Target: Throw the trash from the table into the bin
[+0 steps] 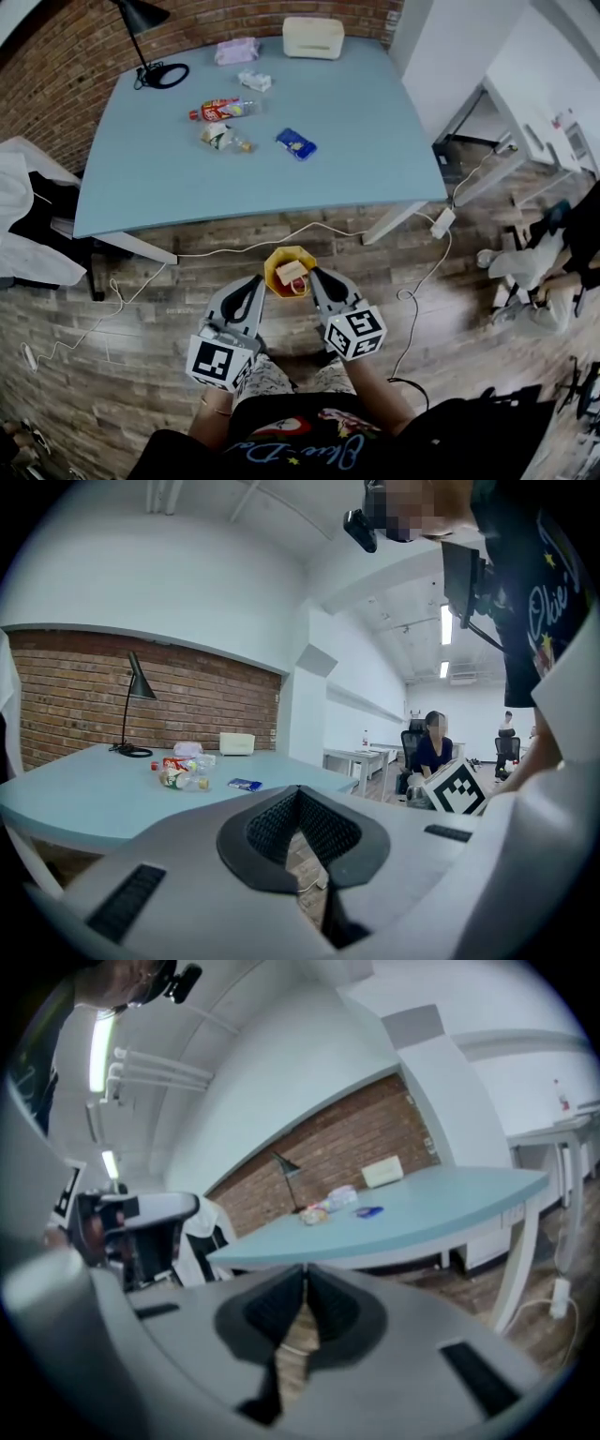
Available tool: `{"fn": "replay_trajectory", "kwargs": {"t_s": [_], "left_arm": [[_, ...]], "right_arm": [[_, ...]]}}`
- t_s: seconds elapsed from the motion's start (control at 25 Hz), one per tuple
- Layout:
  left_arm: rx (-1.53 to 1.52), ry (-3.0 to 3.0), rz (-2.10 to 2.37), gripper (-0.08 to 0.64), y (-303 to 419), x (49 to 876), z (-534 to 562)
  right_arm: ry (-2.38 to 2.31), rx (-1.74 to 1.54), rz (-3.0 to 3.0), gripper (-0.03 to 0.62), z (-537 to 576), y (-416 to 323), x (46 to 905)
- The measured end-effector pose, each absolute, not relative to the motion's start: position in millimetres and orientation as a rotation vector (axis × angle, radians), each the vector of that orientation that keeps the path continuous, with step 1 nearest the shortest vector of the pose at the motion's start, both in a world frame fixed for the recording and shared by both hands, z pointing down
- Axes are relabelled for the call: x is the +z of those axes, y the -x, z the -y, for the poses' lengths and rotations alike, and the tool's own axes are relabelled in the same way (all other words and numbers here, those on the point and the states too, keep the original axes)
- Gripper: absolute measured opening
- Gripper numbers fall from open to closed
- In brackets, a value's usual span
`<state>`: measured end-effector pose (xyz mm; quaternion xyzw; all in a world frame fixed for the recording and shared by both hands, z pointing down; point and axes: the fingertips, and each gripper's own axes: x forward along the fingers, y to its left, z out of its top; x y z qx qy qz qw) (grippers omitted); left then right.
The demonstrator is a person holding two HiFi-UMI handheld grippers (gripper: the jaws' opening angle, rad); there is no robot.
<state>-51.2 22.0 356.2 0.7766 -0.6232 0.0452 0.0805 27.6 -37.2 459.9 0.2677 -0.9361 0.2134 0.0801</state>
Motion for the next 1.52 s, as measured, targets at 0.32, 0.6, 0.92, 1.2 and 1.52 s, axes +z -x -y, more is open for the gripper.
{"fn": "replay_trajectory", "kwargs": {"t_s": [0.32,0.6,0.92,1.2,1.52], "left_arm": [[0.119,-2.375,1.849,0.008,47.0,332.6,-26.9],[0.114,-2.421,1.865,0.008,52.2,307.6,-30.5],[0.131,-2.473,1.836,0.008,47.5,299.1,-22.1],[0.139,-2.508,1.805,0.008,34.4,298.4,-19.7],[0.162,-2.513,1.788,0.008,24.7,300.9,-24.6]], "right_arm": [[-0.808,0.505,2.855,0.012,35.0,-35.9,410.3],[-0.840,0.453,2.892,0.012,36.1,-42.3,378.0],[-0.798,0.354,2.932,0.012,25.8,-44.9,344.2],[-0.833,0.321,2.935,0.012,25.2,-61.6,335.6],[-0.847,0.360,2.917,0.012,26.6,-71.9,339.7]]}}
